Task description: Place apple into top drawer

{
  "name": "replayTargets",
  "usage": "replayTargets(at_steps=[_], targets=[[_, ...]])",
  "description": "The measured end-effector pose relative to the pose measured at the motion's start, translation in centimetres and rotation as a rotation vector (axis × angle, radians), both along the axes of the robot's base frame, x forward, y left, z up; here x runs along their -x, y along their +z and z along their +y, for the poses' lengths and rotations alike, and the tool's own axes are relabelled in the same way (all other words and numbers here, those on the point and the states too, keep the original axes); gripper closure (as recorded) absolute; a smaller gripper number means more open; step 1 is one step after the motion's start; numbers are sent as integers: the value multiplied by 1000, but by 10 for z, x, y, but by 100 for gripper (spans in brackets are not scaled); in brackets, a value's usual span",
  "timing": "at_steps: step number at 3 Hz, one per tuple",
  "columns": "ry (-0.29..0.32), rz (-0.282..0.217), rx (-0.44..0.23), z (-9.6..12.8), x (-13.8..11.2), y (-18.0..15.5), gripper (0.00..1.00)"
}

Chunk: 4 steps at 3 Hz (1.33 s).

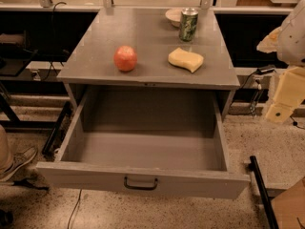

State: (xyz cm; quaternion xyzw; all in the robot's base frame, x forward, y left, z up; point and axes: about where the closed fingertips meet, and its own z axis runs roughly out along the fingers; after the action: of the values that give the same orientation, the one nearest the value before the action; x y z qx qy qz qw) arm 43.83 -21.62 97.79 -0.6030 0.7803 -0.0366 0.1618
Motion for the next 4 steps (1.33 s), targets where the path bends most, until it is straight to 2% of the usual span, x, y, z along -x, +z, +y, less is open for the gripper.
replayTargets(at_steps=[1,2,3,4], targets=[[0,0,0,0,0,0,0],[-74,-97,-131,10,-38,0,0],[-127,-175,-342,32,-92,-4,0],[-135,-256,-557,69,-153,3,0]])
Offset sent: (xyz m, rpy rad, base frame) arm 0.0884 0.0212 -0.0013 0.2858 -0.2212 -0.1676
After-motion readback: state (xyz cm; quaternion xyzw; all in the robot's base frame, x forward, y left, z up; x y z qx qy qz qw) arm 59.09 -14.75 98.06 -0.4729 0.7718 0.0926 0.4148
